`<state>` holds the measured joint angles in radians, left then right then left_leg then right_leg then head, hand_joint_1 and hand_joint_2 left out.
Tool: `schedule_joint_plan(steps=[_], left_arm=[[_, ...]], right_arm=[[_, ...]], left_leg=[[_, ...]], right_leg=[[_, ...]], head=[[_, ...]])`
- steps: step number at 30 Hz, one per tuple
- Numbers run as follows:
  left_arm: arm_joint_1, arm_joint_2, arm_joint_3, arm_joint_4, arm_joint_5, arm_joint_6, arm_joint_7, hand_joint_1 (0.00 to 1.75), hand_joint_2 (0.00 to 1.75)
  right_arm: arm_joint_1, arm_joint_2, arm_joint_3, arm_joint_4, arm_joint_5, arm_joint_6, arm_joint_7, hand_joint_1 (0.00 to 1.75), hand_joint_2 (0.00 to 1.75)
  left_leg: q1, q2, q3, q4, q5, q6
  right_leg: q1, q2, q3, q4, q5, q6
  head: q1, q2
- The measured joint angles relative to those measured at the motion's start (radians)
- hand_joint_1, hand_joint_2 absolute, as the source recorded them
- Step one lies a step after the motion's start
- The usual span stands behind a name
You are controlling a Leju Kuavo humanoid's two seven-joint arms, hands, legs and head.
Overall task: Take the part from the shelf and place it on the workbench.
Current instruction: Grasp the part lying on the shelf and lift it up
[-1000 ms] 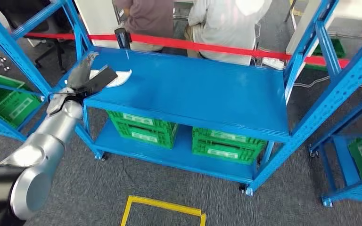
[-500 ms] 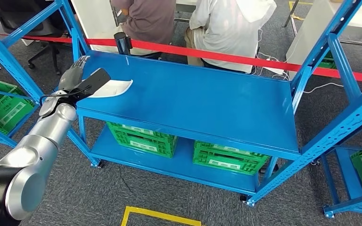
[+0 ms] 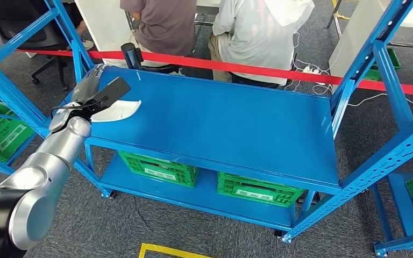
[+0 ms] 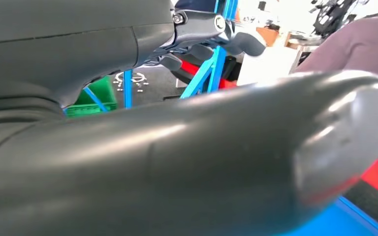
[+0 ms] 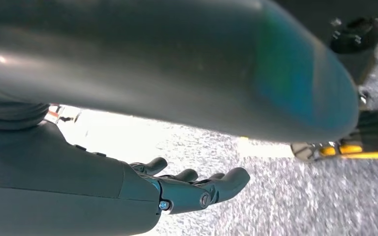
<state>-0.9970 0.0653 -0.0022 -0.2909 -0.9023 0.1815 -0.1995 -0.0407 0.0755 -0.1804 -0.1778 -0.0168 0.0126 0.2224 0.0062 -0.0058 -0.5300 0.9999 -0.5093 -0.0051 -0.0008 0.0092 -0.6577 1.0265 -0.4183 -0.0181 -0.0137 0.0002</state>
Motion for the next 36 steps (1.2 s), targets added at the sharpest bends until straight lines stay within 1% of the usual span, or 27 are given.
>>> schedule_joint_plan(steps=[2, 5, 9, 12, 18, 23, 25, 26, 27, 28, 29, 30, 31, 32, 33, 34, 35, 36], left_arm=[[-0.001, 0.002, -0.001, 0.000, -0.001, -0.004, 0.002, 0.00, 0.00], [-0.002, 0.003, -0.003, 0.000, -0.005, -0.008, 0.006, 0.00, 0.00], [-0.002, 0.004, -0.008, 0.000, -0.012, -0.015, 0.015, 0.00, 0.00], [-0.001, 0.006, -0.012, 0.001, -0.020, -0.022, 0.022, 0.00, 0.00], [0.003, 0.017, -0.022, 0.006, -0.039, -0.034, 0.046, 0.00, 0.00], [0.004, 0.024, -0.026, 0.009, -0.042, -0.037, 0.058, 0.00, 0.00], [0.004, 0.026, -0.026, 0.010, -0.042, -0.036, 0.060, 0.00, 0.00], [0.004, 0.027, -0.026, 0.010, -0.042, -0.036, 0.061, 0.00, 0.00], [0.003, 0.027, -0.026, 0.010, -0.042, -0.036, 0.060, 0.00, 0.00], [0.003, 0.027, -0.026, 0.009, -0.042, -0.036, 0.060, 0.00, 0.00], [0.003, 0.027, -0.026, 0.009, -0.042, -0.036, 0.058, 0.00, 0.00], [0.003, 0.027, -0.027, 0.009, -0.042, -0.036, 0.057, 0.00, 0.00], [0.005, 0.027, -0.027, 0.010, -0.042, -0.036, 0.054, 0.00, 0.00], [0.008, 0.027, -0.027, 0.010, -0.042, -0.036, 0.053, 0.00, 0.00], [0.012, 0.028, -0.027, 0.011, -0.042, -0.036, 0.051, 0.00, 0.00], [0.016, 0.028, -0.027, 0.012, -0.042, -0.036, 0.048, 0.00, 0.00], [0.018, 0.028, -0.027, 0.012, -0.042, -0.036, 0.046, 0.00, 0.00], [0.019, 0.028, -0.027, 0.012, -0.042, -0.036, 0.044, 0.00, 0.00]], right_arm=[[0.000, 0.000, 0.000, 0.000, 0.000, -0.001, 0.000, 0.00, 0.00], [-0.001, 0.001, 0.000, 0.000, 0.000, -0.001, 0.001, 0.00, 0.00], [-0.001, 0.002, 0.000, 0.000, 0.001, -0.001, 0.001, 0.00, 0.00], [-0.001, 0.002, 0.000, 0.000, 0.002, -0.001, 0.001, 0.00, 0.00], [-0.001, 0.002, 0.000, 0.000, 0.002, 0.000, 0.003, 0.00, 0.00], [-0.001, 0.004, 0.000, 0.000, 0.003, -0.001, 0.002, 0.00, 0.00], [-0.001, 0.004, 0.000, 0.000, 0.003, -0.001, 0.002, 0.00, 0.00], [-0.001, 0.004, 0.000, 0.000, 0.003, -0.001, 0.002, 0.00, 0.00], [-0.001, 0.004, 0.000, 0.000, 0.003, -0.001, 0.002, 0.00, 0.00], [-0.001, 0.004, 0.000, 0.000, 0.003, -0.002, 0.002, 0.00, 0.00], [-0.002, 0.004, 0.000, 0.000, 0.003, -0.002, 0.002, 0.00, 0.00], [-0.001, 0.003, 0.000, 0.000, 0.003, -0.002, 0.002, 0.00, 0.00], [-0.001, 0.003, 0.000, 0.000, 0.003, -0.002, 0.002, 0.00, 0.00], [0.000, 0.003, 0.000, 0.000, 0.004, -0.001, 0.002, 0.00, 0.00], [0.001, 0.003, 0.000, 0.000, 0.004, -0.001, 0.002, 0.00, 0.00], [0.001, 0.003, 0.000, 0.000, 0.005, -0.001, 0.002, 0.00, 0.00], [0.002, 0.003, 0.000, 0.000, 0.006, -0.001, 0.002, 0.00, 0.00], [0.001, 0.003, 0.000, 0.000, 0.006, -0.001, 0.002, 0.00, 0.00]], left_leg=[[0.000, 0.001, 0.006, -0.008, -0.001, -0.002], [0.000, 0.002, 0.011, -0.015, -0.002, -0.006], [0.001, 0.002, 0.011, -0.018, -0.001, -0.021], [0.001, 0.002, 0.011, -0.018, 0.000, -0.024], [0.000, 0.001, 0.013, -0.014, 0.000, -0.024], [-0.004, 0.001, 0.010, -0.004, -0.004, -0.015], [-0.005, 0.001, 0.007, -0.001, -0.004, -0.011], [-0.004, 0.001, 0.008, -0.004, -0.002, -0.007], [-0.001, 0.003, 0.011, -0.010, 0.003, -0.002], [0.003, 0.004, 0.015, -0.017, 0.008, 0.002], [0.007, 0.005, 0.019, -0.024, 0.013, 0.005], [0.009, 0.007, 0.021, -0.026, 0.015, 0.007], [0.010, 0.008, 0.021, -0.027, 0.015, 0.008], [0.011, 0.008, 0.021, -0.026, 0.014, 0.008], [0.012, 0.008, 0.021, -0.025, 0.012, 0.007], [0.015, 0.007, 0.022, -0.023, 0.009, 0.004], [0.019, 0.006, 0.023, -0.020, 0.005, -0.001], [0.023, 0.005, 0.025, -0.014, -0.001, -0.007]], right_leg=[[0.000, 0.003, 0.001, 0.000, -0.003, -0.005], [0.001, 0.003, 0.002, 0.000, -0.006, -0.009], [0.002, 0.002, 0.003, 0.002, -0.007, -0.011], [0.002, 0.002, 0.004, 0.002, -0.006, -0.012], [0.000, 0.001, 0.009, 0.001, -0.005, -0.010], [-0.004, 0.000, 0.010, 0.000, -0.002, -0.004], [-0.005, 0.000, 0.010, -0.002, 0.001, 0.001], [-0.004, 0.000, 0.012, -0.004, 0.002, 0.005], [-0.004, 0.000, 0.012, -0.003, 0.002, 0.009], [-0.003, -0.001, 0.007, 0.007, -0.005, 0.013], [-0.003, -0.001, -0.007, 0.036, -0.022, 0.018], [-0.005, -0.002, -0.032, 0.086, -0.049, 0.023], [-0.007, -0.003, -0.064, 0.152, -0.079, 0.028], [-0.012, -0.003, -0.096, 0.217, -0.103, 0.033], [-0.016, -0.004, -0.119, 0.259, -0.112, 0.037], [-0.019, -0.004, -0.124, 0.266, -0.103, 0.041], [-0.023, -0.005, -0.109, 0.231, -0.076, 0.045], [-0.026, -0.006, -0.078, 0.165, -0.041, 0.049]], head=[[0.000, 0.000], [0.000, 0.000], [0.000, 0.000], [0.000, 0.000], [0.001, 0.000], [0.000, 0.000], [0.000, 0.000], [0.000, 0.000], [0.000, 0.000], [0.001, 0.000], [0.003, 0.000], [0.006, 0.000], [0.008, 0.000], [0.009, 0.000], [0.009, 0.000], [0.009, 0.000], [0.010, 0.000], [0.010, 0.000]])
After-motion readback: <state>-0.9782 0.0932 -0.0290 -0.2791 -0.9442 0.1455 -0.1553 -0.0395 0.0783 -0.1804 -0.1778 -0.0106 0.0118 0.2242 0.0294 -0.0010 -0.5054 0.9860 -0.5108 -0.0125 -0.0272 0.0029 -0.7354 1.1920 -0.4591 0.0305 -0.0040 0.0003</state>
